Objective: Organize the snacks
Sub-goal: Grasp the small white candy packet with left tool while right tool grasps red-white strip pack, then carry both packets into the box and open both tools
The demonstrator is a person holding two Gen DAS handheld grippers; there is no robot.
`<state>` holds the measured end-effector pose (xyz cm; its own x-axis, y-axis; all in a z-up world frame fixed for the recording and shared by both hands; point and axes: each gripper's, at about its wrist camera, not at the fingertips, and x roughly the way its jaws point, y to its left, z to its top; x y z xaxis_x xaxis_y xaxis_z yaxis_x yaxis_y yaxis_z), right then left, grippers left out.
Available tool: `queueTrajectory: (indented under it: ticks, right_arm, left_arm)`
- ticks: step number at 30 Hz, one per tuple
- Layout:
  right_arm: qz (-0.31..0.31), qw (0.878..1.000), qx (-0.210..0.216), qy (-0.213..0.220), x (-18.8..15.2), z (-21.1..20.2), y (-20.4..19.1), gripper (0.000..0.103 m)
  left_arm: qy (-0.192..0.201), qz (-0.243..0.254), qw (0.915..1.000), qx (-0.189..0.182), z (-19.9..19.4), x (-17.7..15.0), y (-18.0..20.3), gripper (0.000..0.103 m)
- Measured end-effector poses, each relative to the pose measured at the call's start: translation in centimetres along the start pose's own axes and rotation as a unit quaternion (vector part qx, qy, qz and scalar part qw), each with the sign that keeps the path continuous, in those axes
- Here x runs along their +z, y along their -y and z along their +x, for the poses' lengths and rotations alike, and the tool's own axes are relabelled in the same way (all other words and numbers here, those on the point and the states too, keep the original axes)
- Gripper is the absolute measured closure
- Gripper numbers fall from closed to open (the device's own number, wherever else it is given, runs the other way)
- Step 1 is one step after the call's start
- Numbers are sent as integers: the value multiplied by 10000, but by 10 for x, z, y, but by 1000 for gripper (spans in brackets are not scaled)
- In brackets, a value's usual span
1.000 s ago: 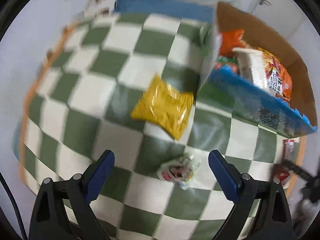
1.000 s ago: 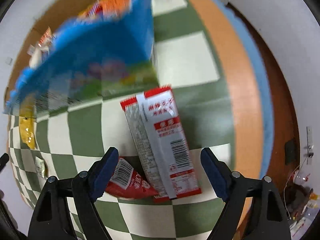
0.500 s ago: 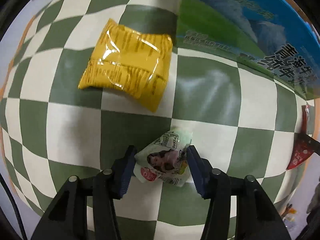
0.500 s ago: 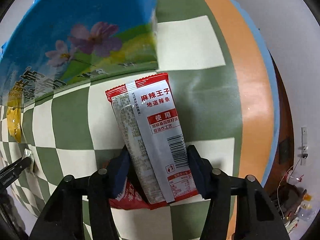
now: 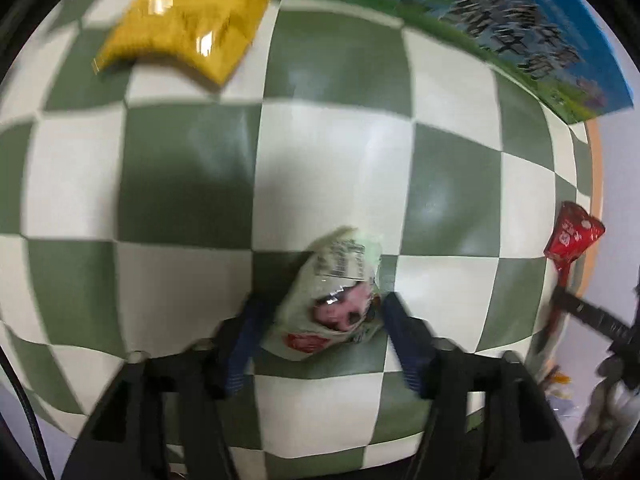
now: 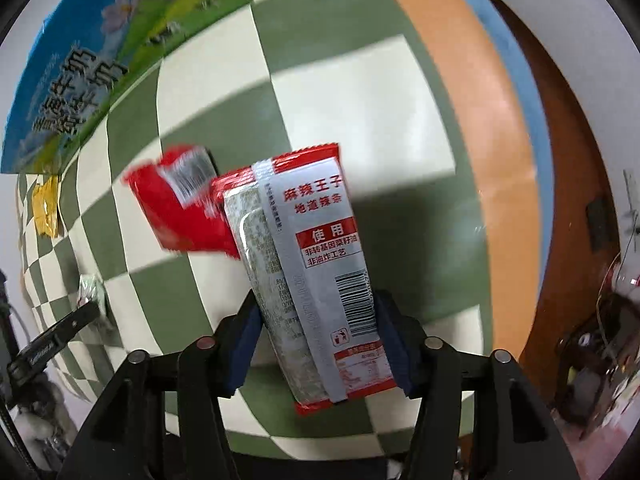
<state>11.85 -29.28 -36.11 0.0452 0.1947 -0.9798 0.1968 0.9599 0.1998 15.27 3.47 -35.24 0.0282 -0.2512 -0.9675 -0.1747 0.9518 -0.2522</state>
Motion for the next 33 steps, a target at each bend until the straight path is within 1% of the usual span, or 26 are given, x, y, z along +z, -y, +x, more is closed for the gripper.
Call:
queueTrajectory:
  ticks: [3,6,7,8,9,10,11,12,13,14,15,16,18,19,21,23,25,26,28,30,32,33]
  right_arm:
    - [141,9999,37,-16,-3,3,3,36]
    - [180,9998,-20,45,1,4,-1,33]
    - [178,9998,-61,75,6,5,4,32]
    - [176,9998,-92,85,12,6,3,32]
    - [165,9997,-122,97,11,6,4,32]
    - [136,9997,-171,93,10,8,4,32]
    - [110,9997,-207,95,16,9,12,32]
    - [87,9996,-235,108,19,11,7,32]
    - [51,9995,-266,130,18,13,7,34]
    - [15,9994,-300,168,17,13,6,35]
    - [-3,9993,-315,201,16,13,7,42]
    - [-29,9992,-337,232,21,17,-5,47]
    - [-34,9991,-316,285,17,13,-5,51]
    - [-39,9991,-305,308,16,10,-11,53]
    - [-15,9990,-250,360,13,3,-9,55]
    - [58,9991,-94,402,10,-7,-6,55]
    - [149,9988,128,447,7,-19,-4,56]
    - [165,9986,209,466,4,-23,-4,56]
    - [188,9973,425,563,6,-42,-8,56]
    - [89,9960,534,707,10,-60,-11,56]
    - [-29,9935,722,879,16,-85,-21,56]
    - [-81,9920,800,975,22,-95,-20,56]
  left_arm:
    - [-51,33,10000,-1,6,-1,3,40]
    - [-36,85,9999,78,8,-1,7,40]
    - [-18,55,9999,82,8,-1,9,40]
    - [26,19,10000,93,8,5,11,40]
    - [56,0,9999,108,8,6,12,40]
    - [95,-12,9999,135,6,14,8,40]
    - [155,-7,9997,178,5,14,9,40]
    - [234,31,9994,252,4,14,11,40]
    - [285,98,9990,325,-1,16,16,45]
    - [324,189,9983,450,0,16,19,54]
    - [363,266,9975,548,0,15,23,55]
    - [414,285,9970,585,0,13,25,55]
    - [451,321,9965,634,-1,9,28,57]
    - [473,299,9965,626,-3,7,32,57]
    - [506,294,9966,588,-12,7,41,58]
    - [548,297,9966,536,-25,6,36,58]
    - [603,310,9967,457,-42,11,40,58]
    - [632,329,9966,403,-54,15,36,59]
    - [732,378,9962,292,-74,16,41,59]
    - [805,388,9959,162,-89,18,46,59]
    - [915,362,9951,-57,-109,24,52,59]
    - [965,347,9946,-174,-116,32,52,59]
